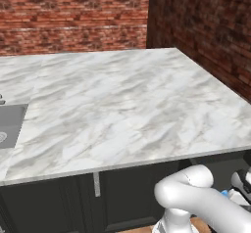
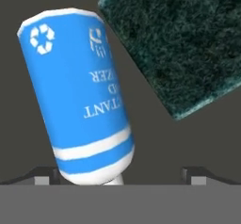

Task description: Restock the sink supplies by placing the sponge and soap dispenser on the counter and next to the sink. Make sure the soap dispenser is upright.

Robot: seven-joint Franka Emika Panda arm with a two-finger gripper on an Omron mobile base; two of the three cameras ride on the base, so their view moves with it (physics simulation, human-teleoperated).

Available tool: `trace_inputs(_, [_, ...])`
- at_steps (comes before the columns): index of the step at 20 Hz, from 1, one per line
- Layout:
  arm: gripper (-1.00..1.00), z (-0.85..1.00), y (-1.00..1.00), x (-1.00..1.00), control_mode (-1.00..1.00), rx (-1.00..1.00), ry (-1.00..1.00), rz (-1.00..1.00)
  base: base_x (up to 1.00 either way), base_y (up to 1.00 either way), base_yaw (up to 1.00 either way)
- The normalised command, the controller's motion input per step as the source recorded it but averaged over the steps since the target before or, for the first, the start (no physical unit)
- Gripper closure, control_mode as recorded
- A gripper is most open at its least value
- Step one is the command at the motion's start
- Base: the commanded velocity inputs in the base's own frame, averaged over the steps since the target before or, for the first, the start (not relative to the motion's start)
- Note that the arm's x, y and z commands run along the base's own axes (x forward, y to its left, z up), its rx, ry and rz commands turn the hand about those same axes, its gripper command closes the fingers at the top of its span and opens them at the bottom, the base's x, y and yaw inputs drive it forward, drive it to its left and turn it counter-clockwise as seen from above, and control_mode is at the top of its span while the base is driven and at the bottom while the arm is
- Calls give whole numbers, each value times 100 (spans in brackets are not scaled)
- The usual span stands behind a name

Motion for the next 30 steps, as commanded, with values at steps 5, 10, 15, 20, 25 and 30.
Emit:
trace_inputs(5, [-100,-14,4,0,-100,0,0,4,0,0,0])
trace_inputs(10, [-100,-8,19,-2,-100,0,-2,3,0,0,0])
trace_inputs(15, [-100,-17,19,-9,-100,0,-2,5,0,0,0])
trace_inputs(20, [100,-18,23,-3,-100,0,-1,5,0,0,0])
trace_inputs(25, [100,-7,25,-7,-100,0,-1,3,0,0,0])
trace_inputs(30, [100,10,4,-32,-100,0,-7,3,0,0,0])
